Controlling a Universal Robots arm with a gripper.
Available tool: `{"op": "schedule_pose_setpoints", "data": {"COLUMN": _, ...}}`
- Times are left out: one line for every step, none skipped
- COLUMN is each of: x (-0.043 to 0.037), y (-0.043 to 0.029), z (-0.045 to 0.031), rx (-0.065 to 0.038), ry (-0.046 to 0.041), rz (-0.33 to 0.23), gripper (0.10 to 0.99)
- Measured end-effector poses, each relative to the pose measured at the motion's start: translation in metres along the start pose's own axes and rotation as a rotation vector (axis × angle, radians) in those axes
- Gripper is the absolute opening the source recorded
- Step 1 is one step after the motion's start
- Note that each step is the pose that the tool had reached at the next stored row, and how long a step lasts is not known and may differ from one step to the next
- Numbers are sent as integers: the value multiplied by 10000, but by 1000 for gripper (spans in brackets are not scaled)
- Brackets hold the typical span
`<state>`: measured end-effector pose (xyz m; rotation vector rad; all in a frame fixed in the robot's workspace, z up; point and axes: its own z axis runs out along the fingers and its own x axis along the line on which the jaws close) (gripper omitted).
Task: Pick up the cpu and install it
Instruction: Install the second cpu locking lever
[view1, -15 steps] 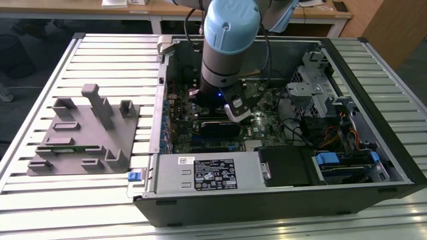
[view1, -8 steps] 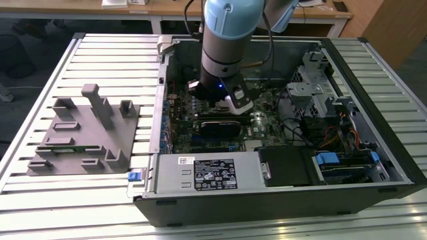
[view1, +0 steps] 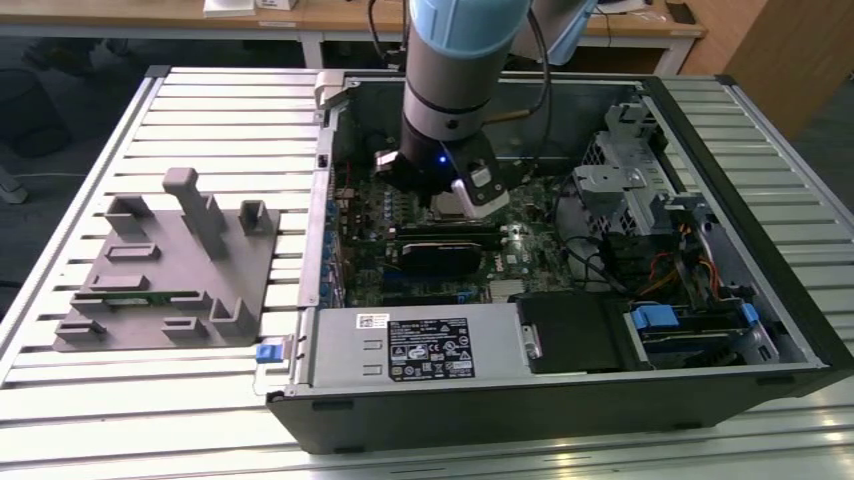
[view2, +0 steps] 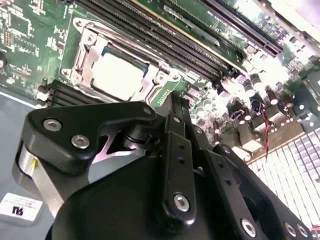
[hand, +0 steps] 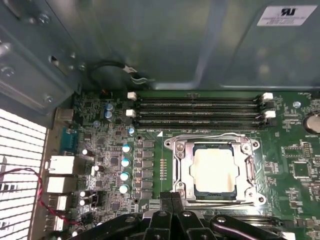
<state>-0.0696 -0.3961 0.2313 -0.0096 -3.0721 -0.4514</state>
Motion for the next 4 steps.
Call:
{"op": "schedule_pose_setpoints", "data": {"x": 0, "y": 5, "z": -16, "rx": -1, "ry": 0, "rz": 0, "gripper": 106}}
{"op": "schedule_pose_setpoints", "data": {"x": 1, "y": 8, "z": -27, "rx": 0, "ry": 0, "rz": 0, "gripper": 106}}
{"op": "schedule_pose_setpoints", "data": {"x": 1, "y": 9, "z": -31, "rx": -3, "ry": -1, "rz": -1, "gripper": 106}}
{"op": "schedule_pose_setpoints", "data": {"x": 1, "y": 10, "z": -30, "rx": -10, "ry": -1, "rz": -1, "gripper": 106}}
